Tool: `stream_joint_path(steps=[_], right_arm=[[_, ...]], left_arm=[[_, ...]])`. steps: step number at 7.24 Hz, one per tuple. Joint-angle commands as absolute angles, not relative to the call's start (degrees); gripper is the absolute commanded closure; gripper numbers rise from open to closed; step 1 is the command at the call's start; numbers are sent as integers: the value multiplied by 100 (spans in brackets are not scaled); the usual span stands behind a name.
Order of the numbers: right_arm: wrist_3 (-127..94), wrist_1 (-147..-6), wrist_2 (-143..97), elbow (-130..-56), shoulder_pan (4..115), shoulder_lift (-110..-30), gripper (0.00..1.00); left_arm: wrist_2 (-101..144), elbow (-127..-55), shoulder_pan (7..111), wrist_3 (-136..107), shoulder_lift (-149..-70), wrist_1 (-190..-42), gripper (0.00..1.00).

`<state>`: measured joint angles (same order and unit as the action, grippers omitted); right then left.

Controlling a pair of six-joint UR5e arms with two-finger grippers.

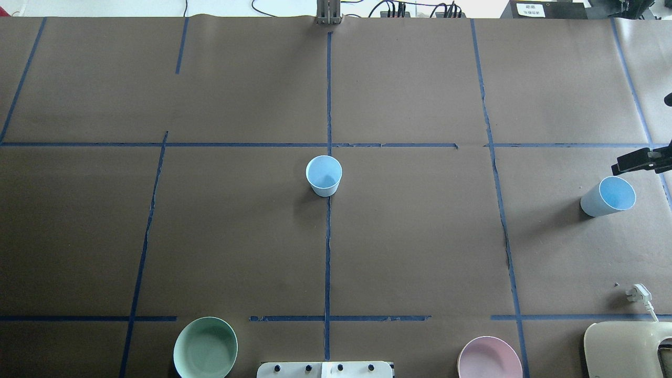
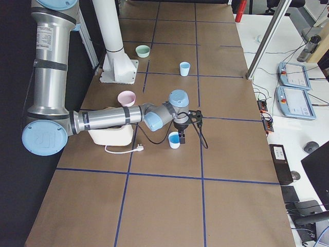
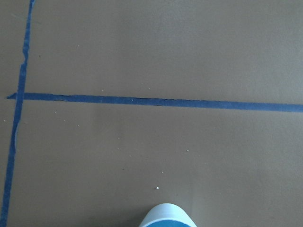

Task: Stack blue cups with both arms
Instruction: 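Reach the right gripper down and grasp the other light blue cup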

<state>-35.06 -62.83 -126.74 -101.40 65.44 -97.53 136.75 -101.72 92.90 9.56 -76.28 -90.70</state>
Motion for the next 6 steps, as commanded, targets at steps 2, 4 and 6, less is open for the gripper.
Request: stream_joint_path(steps=[2,4,6], right_arm=[[-3516,-5889,-12683,-9686,6241,-9817,0],[-3542,-5889,-12683,-9589,6135,-9809,4],[-3560,-5897,-12683,-9571,6135,-9791,75]], left_arm=[[13676,-10178,9290,949,-7629,-9079,0],[13676,-10178,9290,949,-7629,-9079,0],[13676,-10178,9290,958,-7620,-9079,0]])
